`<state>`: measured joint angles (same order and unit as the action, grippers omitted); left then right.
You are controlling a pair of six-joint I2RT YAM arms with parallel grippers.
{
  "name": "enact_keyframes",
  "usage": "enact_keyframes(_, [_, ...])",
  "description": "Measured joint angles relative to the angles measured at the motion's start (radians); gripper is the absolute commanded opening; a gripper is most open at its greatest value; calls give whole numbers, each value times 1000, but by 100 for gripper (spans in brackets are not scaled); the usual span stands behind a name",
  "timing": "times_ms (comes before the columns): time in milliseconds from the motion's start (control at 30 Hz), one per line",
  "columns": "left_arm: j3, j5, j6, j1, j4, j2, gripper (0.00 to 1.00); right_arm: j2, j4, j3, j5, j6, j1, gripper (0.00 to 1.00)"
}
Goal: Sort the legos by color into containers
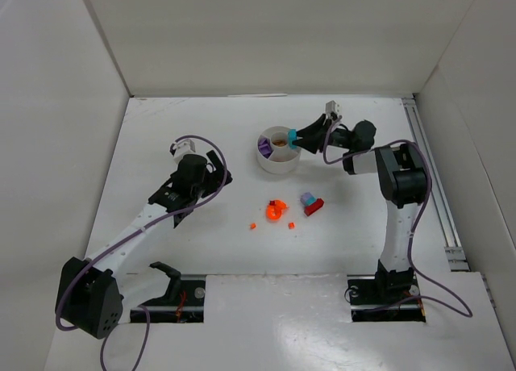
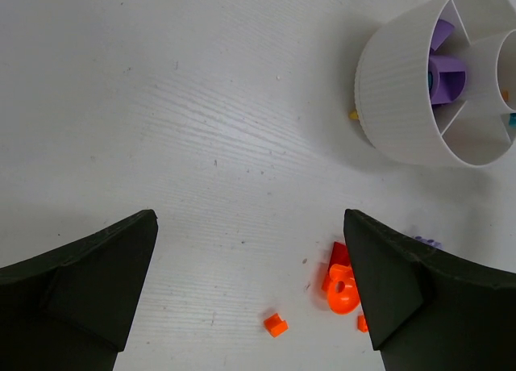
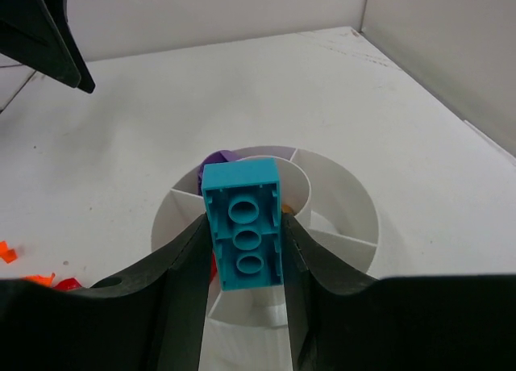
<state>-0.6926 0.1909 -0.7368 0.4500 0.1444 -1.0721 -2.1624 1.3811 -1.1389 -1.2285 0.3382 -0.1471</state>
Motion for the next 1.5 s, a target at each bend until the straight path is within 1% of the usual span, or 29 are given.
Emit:
enact_keyframes(33, [0,0,0,0,0,0,100,0,0,3,-2,4,4,24])
enact_keyframes(233, [0,-2,0,0,0,0,100,-16,-26,16,-21,22,23,24])
enact_keyframes(300, [0,-4,3,0,0,0,100,-25,-35,22,-26,23,24,28])
enact_keyframes(333, [0,-4,4,0,0,0,100,-31,-37,24,-28,24,24,28])
enact_keyframes(367, [0,-5,5,0,0,0,100,-34,-37,24,-29,25,24,33])
enact_keyframes(433, [0,-6,7,0,0,0,100,-34,-35,23,-29,25,24,37])
enact_keyframes(567, [0,-9,8,0,0,0,100,-34,-37,23,-29,25,24,50])
enact_keyframes(600, [0,-9,8,0,0,0,100,-34,-39,24,-30,25,23,58])
enact_keyframes(667, [0,-13,8,0,0,0,100,-30,-39,24,-33,28,23,65])
enact_keyframes(700, [0,-16,8,0,0,0,100,-29,-40,24,-34,28,23,69])
enact_keyframes(833, [0,-23,8,0,-3,1,100,-19,-47,28,-38,28,23,77])
enact_keyframes(933, [0,-27,8,0,-7,5,100,0,-52,40,-39,29,23,80])
enact_keyframes(1033, [0,-34,13,0,-8,8,100,35,-61,54,-40,29,21,80])
enact_keyframes(1167, [0,-38,17,0,-10,16,100,112,-64,89,-37,16,15,80])
enact_keyframes(1233, [0,-39,18,0,-13,23,100,155,-65,101,-32,-17,8,80])
enact_keyframes(1300, [0,-43,19,0,-14,27,100,211,-98,122,-11,-114,-4,80])
enact_keyframes(1333, [0,-45,19,0,-13,29,100,254,-177,126,2,-213,-13,80])
enact_keyframes(1367, [0,-46,19,0,-13,31,100,303,-290,122,34,-331,-28,80])
enact_keyframes(1400, [0,-48,19,0,-13,32,100,356,-426,109,103,-456,-49,80])
enact_keyframes(1467, [0,-49,20,0,-13,38,100,452,-697,58,274,-683,-114,78])
enact_keyframes(1500, [0,-50,20,0,-13,43,100,492,-790,34,347,-768,-152,76])
